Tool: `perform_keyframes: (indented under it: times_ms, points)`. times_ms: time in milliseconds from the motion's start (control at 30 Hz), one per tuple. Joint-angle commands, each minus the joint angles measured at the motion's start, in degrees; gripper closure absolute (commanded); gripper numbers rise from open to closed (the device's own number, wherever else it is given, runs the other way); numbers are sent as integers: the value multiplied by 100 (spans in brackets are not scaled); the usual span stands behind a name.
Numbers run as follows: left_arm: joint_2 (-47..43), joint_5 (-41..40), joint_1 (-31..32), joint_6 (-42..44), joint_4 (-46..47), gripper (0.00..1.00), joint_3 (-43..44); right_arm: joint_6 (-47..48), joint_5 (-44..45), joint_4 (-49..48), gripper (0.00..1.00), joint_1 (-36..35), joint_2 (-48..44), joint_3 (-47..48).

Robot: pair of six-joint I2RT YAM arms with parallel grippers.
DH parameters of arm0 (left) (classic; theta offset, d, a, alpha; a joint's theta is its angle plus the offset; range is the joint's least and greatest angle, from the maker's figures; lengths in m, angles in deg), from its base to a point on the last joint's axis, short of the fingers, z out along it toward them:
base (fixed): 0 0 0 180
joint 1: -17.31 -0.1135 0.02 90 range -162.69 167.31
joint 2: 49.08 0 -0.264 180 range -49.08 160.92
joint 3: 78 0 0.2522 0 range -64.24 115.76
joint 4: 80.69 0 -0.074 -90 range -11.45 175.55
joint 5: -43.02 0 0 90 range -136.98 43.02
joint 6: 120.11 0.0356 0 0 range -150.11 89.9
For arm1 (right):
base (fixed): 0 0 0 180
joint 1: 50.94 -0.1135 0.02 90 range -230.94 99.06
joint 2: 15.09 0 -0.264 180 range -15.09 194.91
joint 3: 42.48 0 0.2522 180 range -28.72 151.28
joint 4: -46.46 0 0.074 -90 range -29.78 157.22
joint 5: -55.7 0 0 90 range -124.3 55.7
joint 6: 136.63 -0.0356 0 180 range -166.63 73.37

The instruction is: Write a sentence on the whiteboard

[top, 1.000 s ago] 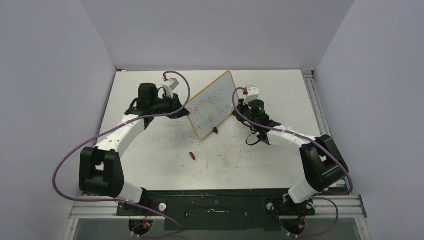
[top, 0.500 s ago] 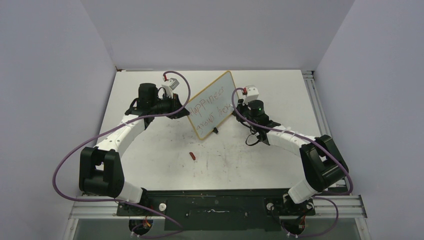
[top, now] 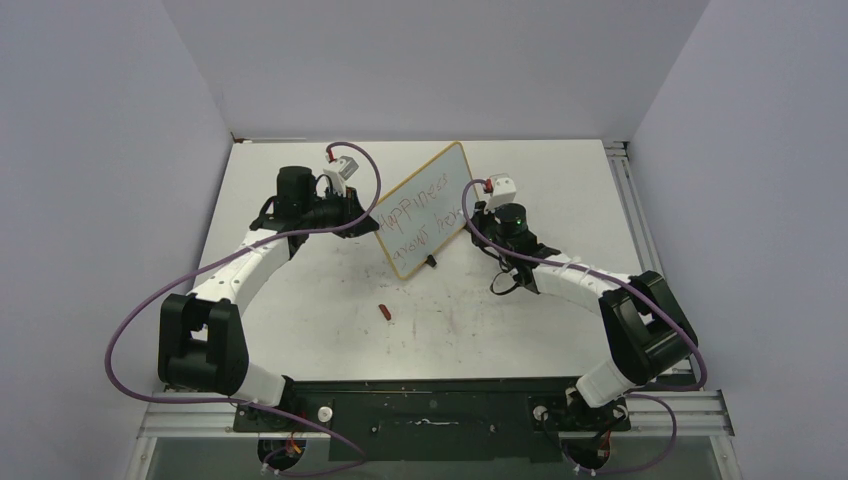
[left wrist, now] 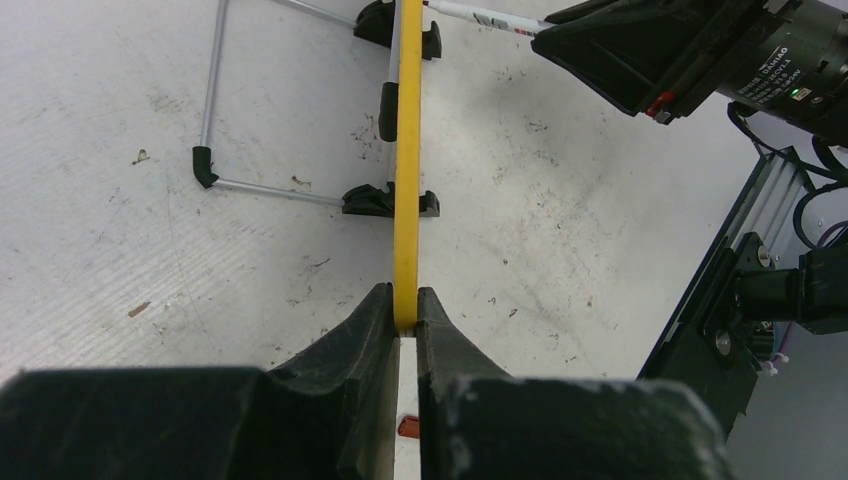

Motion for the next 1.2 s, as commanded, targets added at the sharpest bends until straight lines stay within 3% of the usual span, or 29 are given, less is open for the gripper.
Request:
perform_keyframes:
  times_ms: [0, 1167]
  points:
    - [-48, 149, -14, -67, 26, 100, 251, -36, -104, -296, 95, -113, -183, -101]
    - [-27, 132, -16, -76, 27, 100, 247, -49, 541, -420, 95, -88, -19, -4]
